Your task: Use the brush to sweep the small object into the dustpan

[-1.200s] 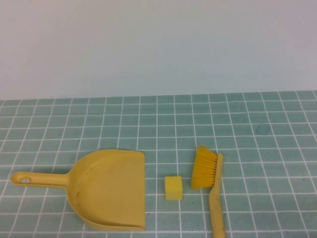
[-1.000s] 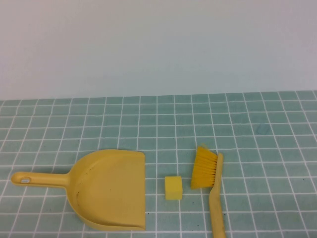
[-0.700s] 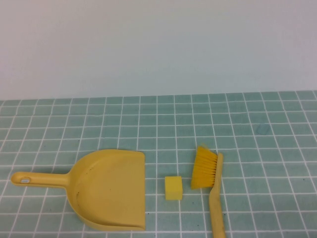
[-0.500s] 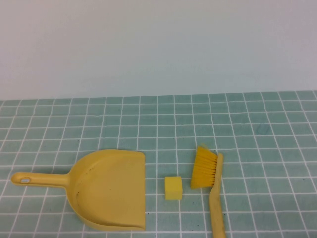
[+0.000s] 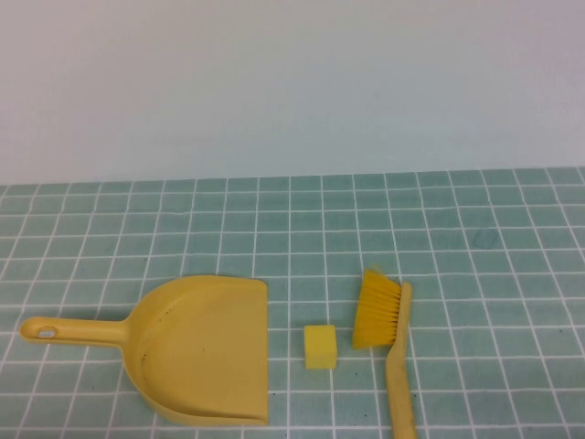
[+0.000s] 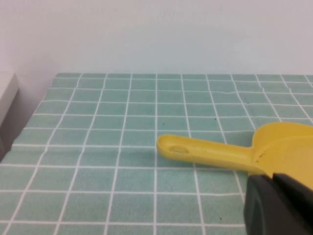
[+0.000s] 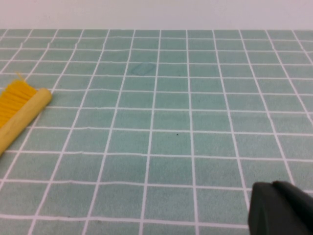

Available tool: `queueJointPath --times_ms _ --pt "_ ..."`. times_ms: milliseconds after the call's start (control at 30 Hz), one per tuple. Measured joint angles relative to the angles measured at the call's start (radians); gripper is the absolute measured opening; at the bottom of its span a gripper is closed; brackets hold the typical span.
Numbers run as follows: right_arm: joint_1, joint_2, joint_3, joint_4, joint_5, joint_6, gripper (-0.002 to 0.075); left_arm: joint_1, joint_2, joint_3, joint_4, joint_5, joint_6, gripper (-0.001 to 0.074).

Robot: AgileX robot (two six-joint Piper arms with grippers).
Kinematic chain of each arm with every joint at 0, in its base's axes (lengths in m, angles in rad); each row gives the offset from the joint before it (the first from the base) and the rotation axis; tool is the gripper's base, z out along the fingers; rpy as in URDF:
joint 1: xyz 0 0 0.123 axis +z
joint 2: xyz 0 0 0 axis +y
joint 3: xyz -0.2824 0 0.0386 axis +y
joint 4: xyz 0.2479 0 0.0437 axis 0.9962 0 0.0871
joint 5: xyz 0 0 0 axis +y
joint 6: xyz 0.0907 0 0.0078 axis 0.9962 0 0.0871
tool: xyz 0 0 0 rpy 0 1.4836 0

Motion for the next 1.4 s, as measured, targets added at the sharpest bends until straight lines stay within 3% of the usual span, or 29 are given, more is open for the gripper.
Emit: queueJointPath --times_ms 600,1400 --pt "0.0 0.0 0.0 0.0 0.0 0.0 -0.0001 0.0 0.0 0.0 0.003 0.083 0.0 0.0" --pt "0.0 0.0 0.0 0.002 -0.002 0.0 -0.0001 -0.022 0.0 0.0 0.008 0.061 0.0 0.0"
